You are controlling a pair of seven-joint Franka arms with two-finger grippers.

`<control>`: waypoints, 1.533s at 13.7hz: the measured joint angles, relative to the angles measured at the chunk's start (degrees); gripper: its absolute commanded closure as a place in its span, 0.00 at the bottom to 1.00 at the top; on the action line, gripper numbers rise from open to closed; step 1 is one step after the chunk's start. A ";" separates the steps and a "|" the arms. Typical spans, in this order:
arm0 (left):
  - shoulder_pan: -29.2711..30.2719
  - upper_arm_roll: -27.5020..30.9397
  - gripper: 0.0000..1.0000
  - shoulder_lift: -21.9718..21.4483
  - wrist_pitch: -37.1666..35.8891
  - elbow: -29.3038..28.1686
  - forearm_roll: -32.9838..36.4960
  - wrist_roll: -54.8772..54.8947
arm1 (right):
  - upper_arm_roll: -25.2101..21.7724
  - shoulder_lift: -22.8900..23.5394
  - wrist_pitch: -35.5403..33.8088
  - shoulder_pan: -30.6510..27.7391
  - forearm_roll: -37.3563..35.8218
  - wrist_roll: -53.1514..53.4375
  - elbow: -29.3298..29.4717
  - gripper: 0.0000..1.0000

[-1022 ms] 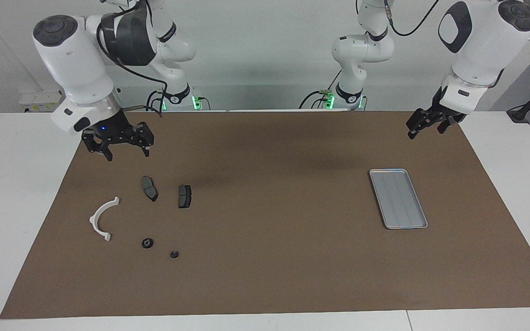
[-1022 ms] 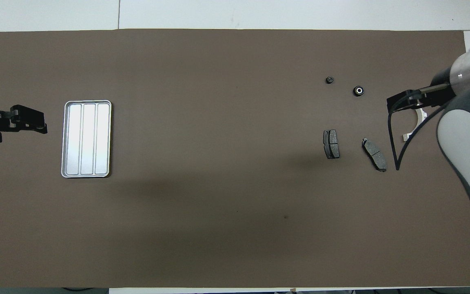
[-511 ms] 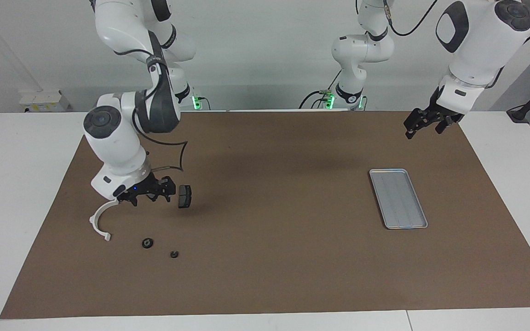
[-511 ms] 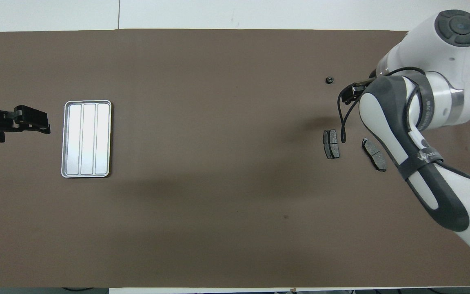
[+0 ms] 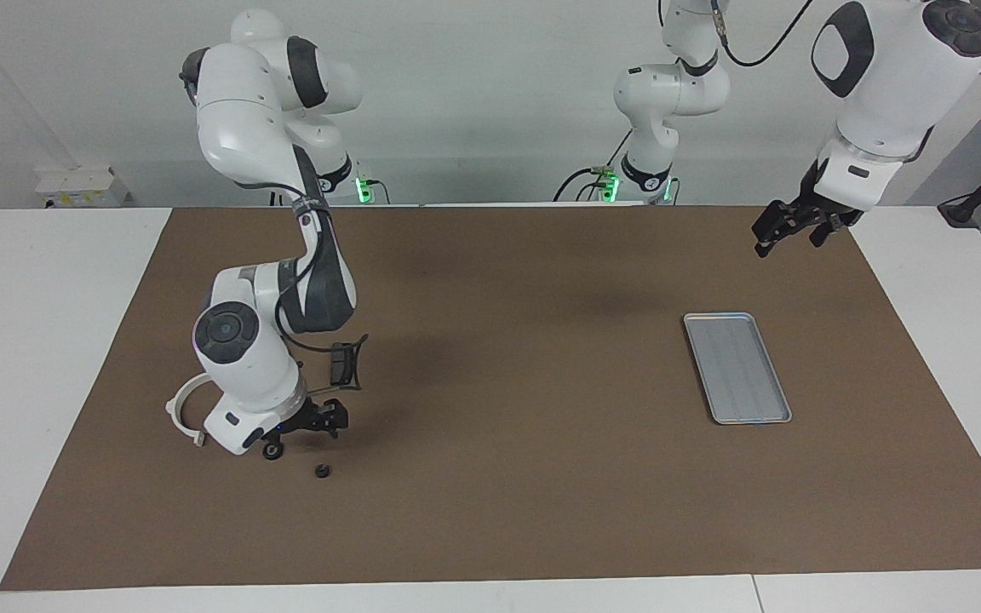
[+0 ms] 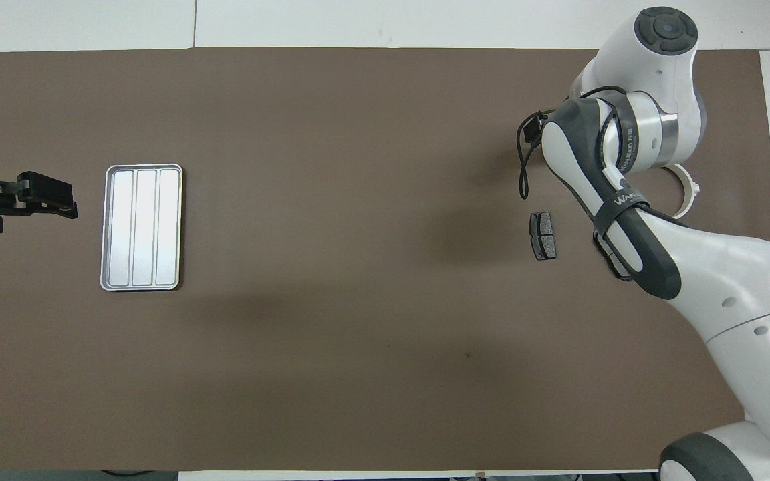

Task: Pick bearing gear from pile to tray

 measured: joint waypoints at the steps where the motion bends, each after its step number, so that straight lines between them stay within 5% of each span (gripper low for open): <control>1: 0.00 0.04 0.00 -0.02 0.01 0.02 0.00 0.00 | -0.04 1.25 0.01 0.46 -0.10 0.49 1.49 0.00; 9: 1.45 0.21 0.00 -0.19 0.13 0.45 0.00 0.03 | -0.32 7.06 4.33 1.40 -2.53 2.24 5.63 0.09; 16: 2.51 0.35 0.00 -0.29 1.58 0.45 0.00 0.03 | -0.31 7.47 3.84 1.30 -2.51 4.24 6.10 0.30; 21: 2.60 0.29 0.00 -0.29 1.58 0.41 0.00 0.03 | -0.25 7.43 2.50 0.99 -1.57 4.93 6.70 0.68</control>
